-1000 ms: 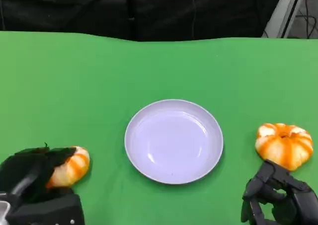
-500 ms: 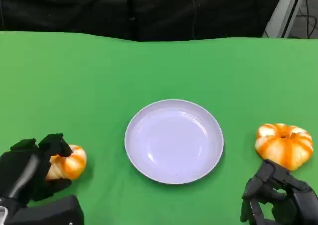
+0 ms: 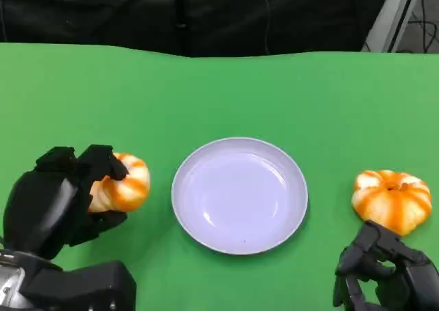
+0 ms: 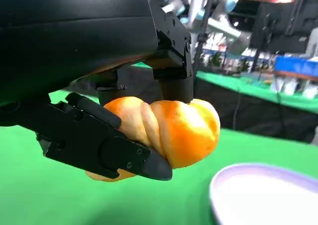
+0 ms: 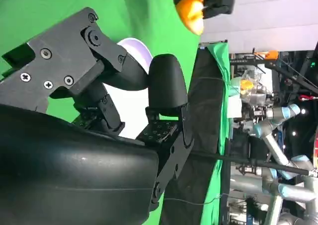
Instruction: Grasp the bread from the table and place it into the plate.
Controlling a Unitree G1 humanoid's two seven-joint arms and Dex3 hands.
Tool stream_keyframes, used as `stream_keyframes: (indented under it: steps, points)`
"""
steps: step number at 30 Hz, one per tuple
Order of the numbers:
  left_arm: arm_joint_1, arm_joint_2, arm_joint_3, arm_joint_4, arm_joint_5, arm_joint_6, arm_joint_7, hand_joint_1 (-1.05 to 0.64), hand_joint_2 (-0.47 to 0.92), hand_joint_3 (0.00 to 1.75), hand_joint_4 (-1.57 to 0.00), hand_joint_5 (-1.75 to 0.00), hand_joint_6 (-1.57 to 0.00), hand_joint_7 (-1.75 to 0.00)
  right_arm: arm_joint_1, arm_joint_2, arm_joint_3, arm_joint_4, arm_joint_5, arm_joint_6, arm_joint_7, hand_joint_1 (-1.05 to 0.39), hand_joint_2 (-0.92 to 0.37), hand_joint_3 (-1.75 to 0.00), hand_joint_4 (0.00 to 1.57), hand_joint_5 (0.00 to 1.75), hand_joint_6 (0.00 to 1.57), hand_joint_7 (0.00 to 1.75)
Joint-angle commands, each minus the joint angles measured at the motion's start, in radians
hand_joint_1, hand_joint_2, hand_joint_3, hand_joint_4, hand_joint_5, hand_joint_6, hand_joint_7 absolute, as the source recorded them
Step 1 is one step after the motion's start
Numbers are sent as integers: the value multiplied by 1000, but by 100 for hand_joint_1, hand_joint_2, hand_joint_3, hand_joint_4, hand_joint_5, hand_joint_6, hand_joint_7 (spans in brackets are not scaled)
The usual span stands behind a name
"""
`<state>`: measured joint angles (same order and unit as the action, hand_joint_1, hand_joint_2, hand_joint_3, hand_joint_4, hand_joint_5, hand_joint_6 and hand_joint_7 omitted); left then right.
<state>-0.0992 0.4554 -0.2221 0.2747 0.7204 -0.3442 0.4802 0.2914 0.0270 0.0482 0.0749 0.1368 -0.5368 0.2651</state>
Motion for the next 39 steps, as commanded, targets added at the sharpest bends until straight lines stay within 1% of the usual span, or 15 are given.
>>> stream_keyframes:
  steps: [1, 2, 3, 5, 6, 20, 21, 22, 23, 24, 29, 36, 37, 39]
  points:
    - [-41, -8, 1, -87, -21, 8, -80, -10, 81, 54, -75, -175, -65, -175, -5, -15, -10, 12, 6, -13, 2, -16, -49, -131, 82, 175, 73, 159]
    - [-72, -20, -11, -106, -25, 6, -109, -11, 67, 83, -77, -175, -66, -175, -9, -15, -11, 17, 4, -17, 2, -16, -49, -131, 81, 175, 73, 159]
    - [-91, -29, -18, -117, -27, 5, -130, -11, 62, 93, -77, -175, -67, -175, -11, -16, -11, 21, 3, -20, 2, -16, -49, -131, 81, 175, 73, 160]
    - [-101, -37, -20, -120, -27, 6, -147, -12, 57, 102, -77, -175, -67, -175, -12, -16, -12, 24, 2, -22, 2, -16, -49, -131, 82, 175, 73, 160]
    - [-100, -39, -17, -121, -27, 7, -152, -12, 57, 103, -77, -175, -67, -175, -13, -16, -12, 25, 2, -23, 2, -16, -49, -131, 82, 175, 73, 160]
    - [-99, -46, -8, -124, -22, 4, -164, -12, 56, 104, -76, -175, -67, -175, -14, -16, -13, 28, 2, -26, 3, -16, -49, -130, 82, 175, 73, 160]
    - [-202, -127, -88, -23, 19, 8, -177, -11, 56, 101, -75, -175, -66, -175, -10, -13, -9, 28, 3, -30, 4, -16, -49, -130, 82, 175, 73, 160]
    - [-281, -188, -149, 56, 49, 9, -184, -10, 59, 94, -72, -175, -64, -175, -6, -10, -6, 29, 3, -35, 5, -16, -49, -130, 82, 175, 73, 160]
    - [-337, -230, -191, 115, 70, 9, -186, -9, 60, 89, -70, -175, -62, -175, -4, -9, -4, 30, 3, -38, 5, -17, -49, -130, 81, 175, 73, 160]
    - [-370, -251, -214, 153, 81, 7, -182, -9, 61, 87, -69, -175, -62, -175, -3, -9, -3, 31, 3, -40, 5, -17, -49, -130, 81, 175, 73, 160]
    - [-397, -255, -226, 202, 81, -8, -154, -9, 62, 84, -69, -175, -61, -175, -4, -8, -3, 32, 3, -42, 6, -17, -49, -130, 81, 175, 73, 160]
    - [-404, -252, -233, 214, 76, -13, -145, -9, 63, 83, -69, -175, -61, -175, -4, -8, -4, 32, 3, -42, 6, -17, -50, -129, 81, 175, 73, 160]
    - [-430, -284, -250, 271, 80, 6, -151, -9, 63, 83, -69, -175, -61, -175, 1, -5, 0, 27, -1, -41, 4, -17, -50, -129, 81, 175, 73, 160]
    - [-467, -324, -272, 348, 84, 27, -155, -4, 64, 76, -70, -175, -61, -175, 7, -2, 4, 21, -5, -40, 0, -16, -51, -128, 80, 175, 72, 159]
